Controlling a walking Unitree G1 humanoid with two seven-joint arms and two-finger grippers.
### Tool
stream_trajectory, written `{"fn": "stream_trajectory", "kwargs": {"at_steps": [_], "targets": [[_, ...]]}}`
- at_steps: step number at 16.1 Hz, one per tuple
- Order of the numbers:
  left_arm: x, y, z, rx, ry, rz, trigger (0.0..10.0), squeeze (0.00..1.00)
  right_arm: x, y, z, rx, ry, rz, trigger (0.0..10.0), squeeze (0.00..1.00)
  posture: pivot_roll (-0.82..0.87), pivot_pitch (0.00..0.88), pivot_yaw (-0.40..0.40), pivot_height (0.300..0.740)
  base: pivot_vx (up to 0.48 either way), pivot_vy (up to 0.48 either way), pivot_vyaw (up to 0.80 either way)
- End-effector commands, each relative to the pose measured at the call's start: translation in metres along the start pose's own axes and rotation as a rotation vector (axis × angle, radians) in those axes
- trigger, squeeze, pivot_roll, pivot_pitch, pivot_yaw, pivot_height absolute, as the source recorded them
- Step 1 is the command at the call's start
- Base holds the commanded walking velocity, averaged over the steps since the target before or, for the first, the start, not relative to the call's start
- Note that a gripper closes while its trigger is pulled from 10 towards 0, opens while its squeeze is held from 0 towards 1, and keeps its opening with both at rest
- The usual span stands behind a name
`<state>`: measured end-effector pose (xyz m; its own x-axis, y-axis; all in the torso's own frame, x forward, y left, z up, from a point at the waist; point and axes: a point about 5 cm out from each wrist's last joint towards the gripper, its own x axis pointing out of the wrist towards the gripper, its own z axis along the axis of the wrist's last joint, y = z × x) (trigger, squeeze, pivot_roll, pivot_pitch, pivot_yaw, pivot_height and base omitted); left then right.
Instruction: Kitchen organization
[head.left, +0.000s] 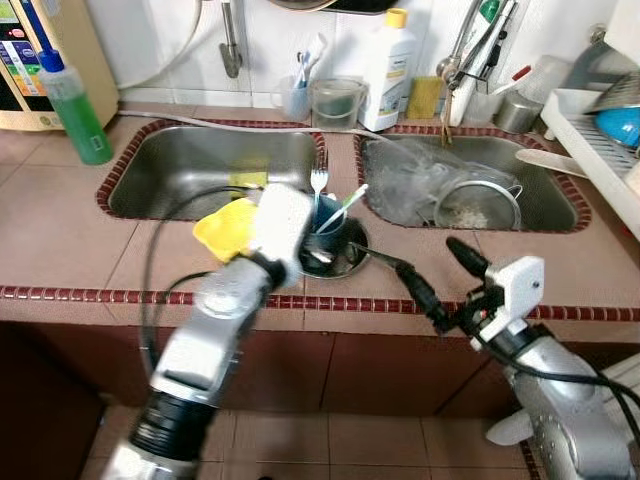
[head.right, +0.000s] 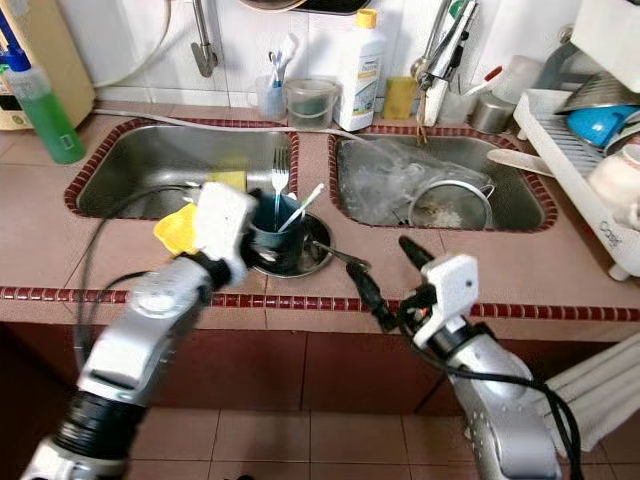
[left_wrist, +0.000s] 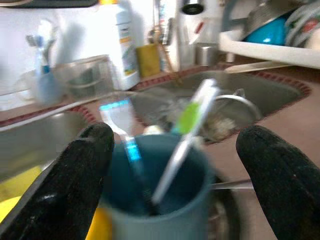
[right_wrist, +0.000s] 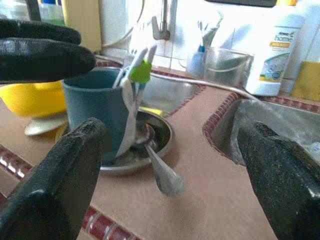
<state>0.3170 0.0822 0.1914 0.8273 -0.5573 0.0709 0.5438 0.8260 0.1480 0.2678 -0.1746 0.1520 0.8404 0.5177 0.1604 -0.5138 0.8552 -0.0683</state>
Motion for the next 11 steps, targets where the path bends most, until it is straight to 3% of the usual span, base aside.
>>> {"fn": "stream_trajectory", "kwargs": {"at_steps": [1, 4, 6, 10, 11], "targets": [[0.0, 0.002, 0.003, -0.007, -0.009, 0.002, 10.0, 0.0, 0.006, -0.001, 0.006, 0.011, -0.025, 0.014, 10.0, 0.0, -0.14, 0.072, 0.007, 0.74, 0.0, 0.0, 0.0], [0.003, -0.007, 0.007, -0.008, -0.029, -0.019, 10.0, 0.0, 0.022, -0.001, 0.01, 0.022, -0.058, 0.039, 10.0, 0.0, -0.14, 0.081, 0.006, 0.74, 0.0, 0.0, 0.0], [-0.002, -0.001, 0.001, 0.01, -0.019, -0.013, 10.0, 0.0, 0.036, -0.004, 0.018, 0.05, -0.109, 0.017, 10.0, 0.0, -0.14, 0.087, 0.008, 0.74, 0.0, 0.0, 0.0], [-0.011, 0.027, 0.0, 0.06, -0.004, 0.053, 10.0, 0.0, 0.056, -0.003, 0.021, 0.097, -0.155, 0.009, 10.0, 0.0, -0.11, 0.097, 0.005, 0.74, 0.0, 0.0, 0.0], [-0.016, 0.044, 0.0, 0.09, 0.008, 0.098, 10.0, 0.0, 0.063, -0.003, 0.02, 0.117, -0.165, -0.002, 10.0, 0.0, -0.11, 0.1, 0.005, 0.74, 0.0, 0.0, 0.0]]}}
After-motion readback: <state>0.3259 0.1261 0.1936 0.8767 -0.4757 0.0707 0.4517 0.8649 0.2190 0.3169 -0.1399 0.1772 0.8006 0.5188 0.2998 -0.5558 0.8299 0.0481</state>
